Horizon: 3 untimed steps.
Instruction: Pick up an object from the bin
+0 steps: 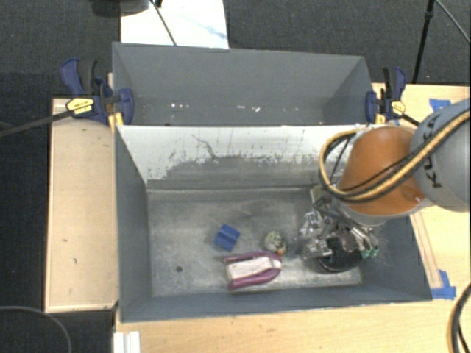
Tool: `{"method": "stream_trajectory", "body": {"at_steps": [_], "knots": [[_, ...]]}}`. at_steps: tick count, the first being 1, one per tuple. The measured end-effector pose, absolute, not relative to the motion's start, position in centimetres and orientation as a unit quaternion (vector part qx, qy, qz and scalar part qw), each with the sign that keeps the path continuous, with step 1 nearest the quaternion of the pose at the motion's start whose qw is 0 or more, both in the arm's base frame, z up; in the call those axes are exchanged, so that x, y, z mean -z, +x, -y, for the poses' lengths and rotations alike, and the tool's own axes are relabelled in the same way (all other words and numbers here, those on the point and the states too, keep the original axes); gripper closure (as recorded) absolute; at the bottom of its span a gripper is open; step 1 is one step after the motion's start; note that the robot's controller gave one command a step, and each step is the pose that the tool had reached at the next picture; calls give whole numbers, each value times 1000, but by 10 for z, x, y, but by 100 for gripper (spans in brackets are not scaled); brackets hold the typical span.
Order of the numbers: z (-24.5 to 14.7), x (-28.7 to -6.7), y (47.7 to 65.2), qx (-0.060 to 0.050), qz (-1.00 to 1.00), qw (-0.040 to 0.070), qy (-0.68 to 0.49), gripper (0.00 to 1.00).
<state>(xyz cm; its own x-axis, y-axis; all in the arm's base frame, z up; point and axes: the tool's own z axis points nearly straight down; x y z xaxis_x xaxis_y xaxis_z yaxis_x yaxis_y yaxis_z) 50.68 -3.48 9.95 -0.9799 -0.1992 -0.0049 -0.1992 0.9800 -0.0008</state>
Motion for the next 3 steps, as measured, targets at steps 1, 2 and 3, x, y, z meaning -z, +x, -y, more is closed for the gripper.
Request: {"method": "stream_trajectory", "body": {"at_steps": [1,2,3], "knots": [[35,-98,506,0,-995,1,-100,0],[71,-71,522,-1,-997,4,-71,0],[113,-82,528,-3,-993,2,-116,0]]}}
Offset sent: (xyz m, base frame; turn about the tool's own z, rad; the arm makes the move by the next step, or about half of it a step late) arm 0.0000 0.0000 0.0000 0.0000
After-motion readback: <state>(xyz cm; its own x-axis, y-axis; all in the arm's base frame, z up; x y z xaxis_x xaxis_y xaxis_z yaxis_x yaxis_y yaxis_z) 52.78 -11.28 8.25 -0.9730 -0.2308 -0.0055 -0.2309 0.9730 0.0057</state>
